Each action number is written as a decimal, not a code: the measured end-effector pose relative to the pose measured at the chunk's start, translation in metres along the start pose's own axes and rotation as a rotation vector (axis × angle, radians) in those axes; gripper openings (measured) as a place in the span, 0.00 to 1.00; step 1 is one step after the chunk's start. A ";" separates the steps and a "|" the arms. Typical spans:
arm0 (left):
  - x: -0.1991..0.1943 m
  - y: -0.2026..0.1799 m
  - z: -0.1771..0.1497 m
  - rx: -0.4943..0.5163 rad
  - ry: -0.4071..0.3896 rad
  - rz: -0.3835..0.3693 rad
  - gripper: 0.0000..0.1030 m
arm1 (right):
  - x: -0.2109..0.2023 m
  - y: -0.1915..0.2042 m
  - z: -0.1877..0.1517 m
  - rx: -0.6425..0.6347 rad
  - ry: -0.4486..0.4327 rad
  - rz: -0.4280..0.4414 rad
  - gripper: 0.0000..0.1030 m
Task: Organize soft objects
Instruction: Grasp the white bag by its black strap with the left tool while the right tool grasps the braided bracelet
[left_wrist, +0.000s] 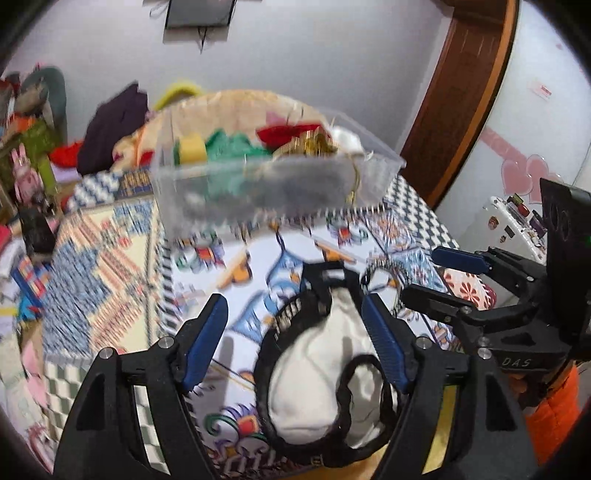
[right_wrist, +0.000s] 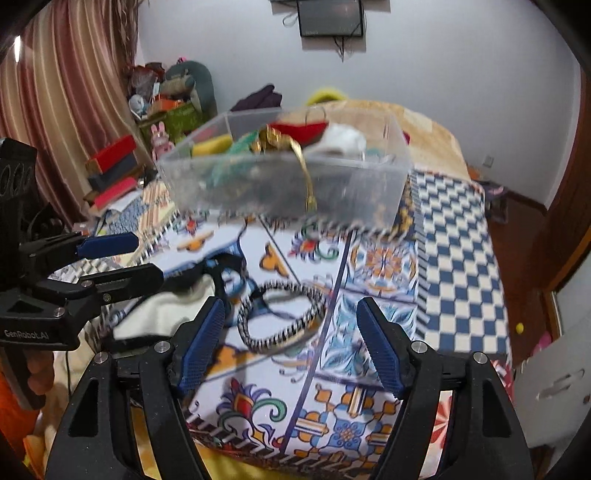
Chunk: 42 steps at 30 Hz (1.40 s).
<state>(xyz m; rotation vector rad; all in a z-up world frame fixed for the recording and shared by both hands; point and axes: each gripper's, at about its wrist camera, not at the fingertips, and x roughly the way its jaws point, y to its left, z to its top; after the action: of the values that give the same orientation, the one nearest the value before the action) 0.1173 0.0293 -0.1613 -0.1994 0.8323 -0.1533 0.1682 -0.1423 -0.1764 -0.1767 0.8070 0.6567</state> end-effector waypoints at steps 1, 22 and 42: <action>0.003 0.000 -0.002 -0.007 0.010 -0.010 0.73 | 0.003 0.000 -0.002 0.004 0.012 0.004 0.69; 0.039 -0.029 -0.010 0.056 0.065 0.016 0.78 | 0.014 -0.007 -0.017 -0.046 0.004 -0.079 0.20; 0.027 -0.017 -0.007 0.054 -0.006 0.043 0.17 | -0.008 -0.018 -0.007 0.034 -0.072 -0.039 0.07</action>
<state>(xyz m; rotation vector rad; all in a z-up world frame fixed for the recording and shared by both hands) 0.1290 0.0063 -0.1810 -0.1308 0.8247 -0.1350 0.1709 -0.1630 -0.1776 -0.1364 0.7436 0.6093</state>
